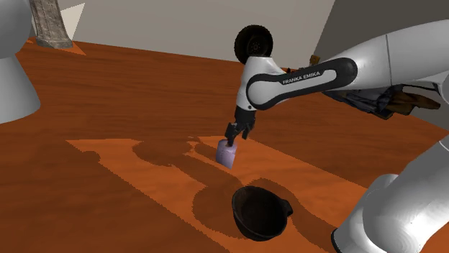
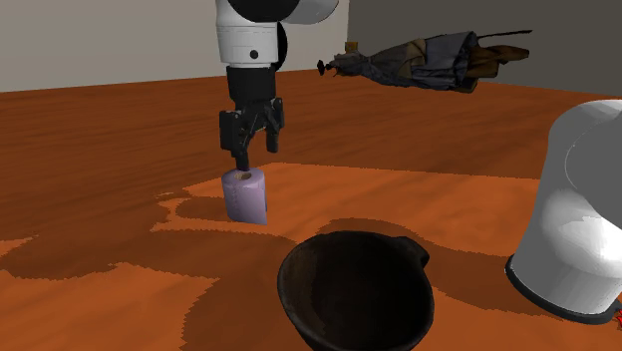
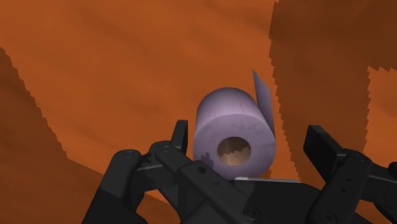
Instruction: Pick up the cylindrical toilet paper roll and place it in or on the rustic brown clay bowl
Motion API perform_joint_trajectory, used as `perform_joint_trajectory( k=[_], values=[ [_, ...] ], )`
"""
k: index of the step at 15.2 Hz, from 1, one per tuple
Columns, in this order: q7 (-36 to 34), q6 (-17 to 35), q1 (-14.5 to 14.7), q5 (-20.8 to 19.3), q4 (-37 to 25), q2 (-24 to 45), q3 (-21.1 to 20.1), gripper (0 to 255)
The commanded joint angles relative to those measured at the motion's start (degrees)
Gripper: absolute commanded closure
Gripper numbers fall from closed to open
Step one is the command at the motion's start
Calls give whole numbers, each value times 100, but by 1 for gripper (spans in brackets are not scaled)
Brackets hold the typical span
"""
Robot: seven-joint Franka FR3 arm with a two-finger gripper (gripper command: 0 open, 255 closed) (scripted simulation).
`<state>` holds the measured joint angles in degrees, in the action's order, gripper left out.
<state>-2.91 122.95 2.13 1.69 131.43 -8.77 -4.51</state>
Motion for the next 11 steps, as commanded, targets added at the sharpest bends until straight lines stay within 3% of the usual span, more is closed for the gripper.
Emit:
perform_joint_trajectory(
  k=[1, 7, 11],
  values=[
    [-13, 192, -1, -38, -61, 244, -12, 0],
    [-27, 664, 2, -55, 166, 490, -19, 0],
    [-29, 709, 2, -57, 186, 516, -20, 0]
  ],
)
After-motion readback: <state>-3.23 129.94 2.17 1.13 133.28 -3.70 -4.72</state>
